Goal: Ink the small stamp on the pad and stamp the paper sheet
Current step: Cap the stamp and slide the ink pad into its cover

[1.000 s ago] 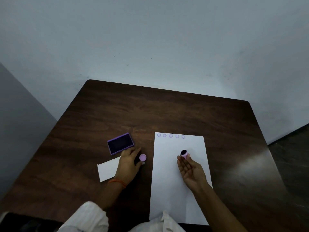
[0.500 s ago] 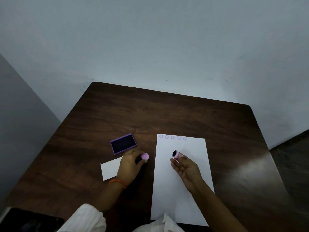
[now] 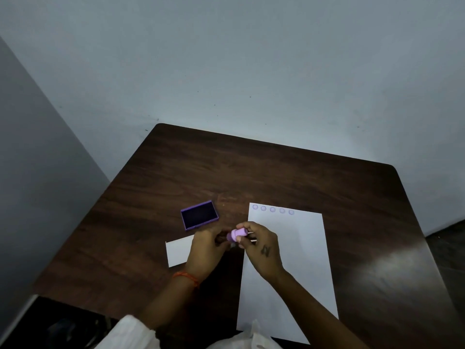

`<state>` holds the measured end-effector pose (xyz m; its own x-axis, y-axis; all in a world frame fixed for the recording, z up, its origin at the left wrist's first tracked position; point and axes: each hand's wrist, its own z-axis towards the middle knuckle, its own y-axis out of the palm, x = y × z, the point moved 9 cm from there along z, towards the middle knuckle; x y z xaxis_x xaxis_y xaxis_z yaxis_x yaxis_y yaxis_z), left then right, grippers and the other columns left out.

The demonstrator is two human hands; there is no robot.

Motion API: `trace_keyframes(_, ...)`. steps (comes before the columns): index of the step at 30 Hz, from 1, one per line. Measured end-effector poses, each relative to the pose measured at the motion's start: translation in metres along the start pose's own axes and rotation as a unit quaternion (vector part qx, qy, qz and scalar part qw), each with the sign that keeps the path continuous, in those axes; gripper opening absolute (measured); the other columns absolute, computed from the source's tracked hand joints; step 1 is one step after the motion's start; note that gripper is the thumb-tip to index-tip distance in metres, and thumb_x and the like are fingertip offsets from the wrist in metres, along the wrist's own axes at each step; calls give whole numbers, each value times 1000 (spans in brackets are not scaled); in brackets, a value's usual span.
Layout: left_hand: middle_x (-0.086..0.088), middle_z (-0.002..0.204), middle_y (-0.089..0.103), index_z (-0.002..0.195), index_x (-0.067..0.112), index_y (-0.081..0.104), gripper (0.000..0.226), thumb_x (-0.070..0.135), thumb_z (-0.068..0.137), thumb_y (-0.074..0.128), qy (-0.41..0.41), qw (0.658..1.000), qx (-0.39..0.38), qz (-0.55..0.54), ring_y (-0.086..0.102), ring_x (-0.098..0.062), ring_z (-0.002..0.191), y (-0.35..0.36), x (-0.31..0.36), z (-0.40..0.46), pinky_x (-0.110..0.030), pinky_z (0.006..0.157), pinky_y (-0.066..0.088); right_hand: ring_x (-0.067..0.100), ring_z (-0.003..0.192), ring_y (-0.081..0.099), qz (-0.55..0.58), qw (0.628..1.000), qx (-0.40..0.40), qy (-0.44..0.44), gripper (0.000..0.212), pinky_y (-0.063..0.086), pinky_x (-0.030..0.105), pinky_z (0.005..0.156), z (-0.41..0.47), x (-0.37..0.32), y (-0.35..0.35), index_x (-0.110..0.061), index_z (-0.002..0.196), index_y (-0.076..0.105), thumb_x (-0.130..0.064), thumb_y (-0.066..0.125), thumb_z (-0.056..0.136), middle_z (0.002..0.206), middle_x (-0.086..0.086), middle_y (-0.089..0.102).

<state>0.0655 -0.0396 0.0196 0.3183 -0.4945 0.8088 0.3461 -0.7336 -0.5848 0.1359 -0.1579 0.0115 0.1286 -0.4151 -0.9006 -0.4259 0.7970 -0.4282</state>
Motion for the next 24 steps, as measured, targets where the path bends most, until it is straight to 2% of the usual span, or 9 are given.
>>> trace_keyframes(5,-2,103,72,103,15,69,26,10,77,71,-32,999,-4,-41,60,-5,84,-1,-2,-1,-8,80,41,12,82,61,5,1000,-2,0,17,48,15,76,3,-1,1,-11,97,68,-21,64,84,98,7,71)
trace_keyframes(8,7,100,68,106,16,68,30,10,77,71,-51,996,-4,-72,55,7,81,-1,-5,-2,-4,77,37,10,80,61,13,1000,-14,7,17,45,8,71,3,-1,2,-11,96,68,-22,65,83,91,0,67)
trace_keyframes(10,10,97,65,107,15,68,31,9,77,71,-57,995,-2,-86,54,10,80,-1,-6,-2,-3,76,37,9,78,62,29,999,-29,7,14,47,8,70,3,-2,5,-14,92,69,-24,67,82,87,-3,66)
trace_keyframes(15,10,93,69,100,17,70,25,10,76,72,-68,990,-11,-120,61,5,82,-1,-7,-1,-3,68,44,12,79,64,37,998,-40,20,12,50,12,71,4,0,6,-17,88,68,-26,69,80,87,-2,67)
trace_keyframes(18,6,92,72,96,18,72,21,11,76,72,-77,985,-9,-154,65,0,81,-3,-9,-1,-2,66,48,7,74,62,30,998,-56,24,15,47,5,66,6,-1,6,-15,90,68,-27,69,80,85,-3,66)
trace_keyframes(20,3,93,74,94,19,73,19,14,76,73,-79,982,-9,-170,68,-5,83,-3,-11,-2,-8,72,52,4,71,62,27,997,-63,29,20,49,3,63,7,0,5,-12,93,69,-27,69,80,84,-3,66)
trace_keyframes(22,3,94,75,93,20,73,18,16,76,73,-83,979,-13,-184,68,-9,87,-3,-13,-2,-20,83,55,5,68,66,46,995,-68,53,22,57,12,70,6,4,6,-11,92,68,-28,69,79,84,0,69)
trace_keyframes(23,2,94,74,93,19,73,17,16,76,73,-85,978,-17,-189,68,-10,88,-3,-14,-3,-26,87,55,5,66,67,61,993,-72,69,20,58,15,68,6,6,6,-12,91,68,-29,69,79,84,2,70)
trace_keyframes(24,2,95,74,94,19,73,17,16,77,72,-85,977,-23,-193,68,-11,89,-3,-13,-3,-30,89,54,5,64,67,75,991,-76,83,19,57,12,62,5,7,7,-13,89,68,-30,69,79,84,3,70)
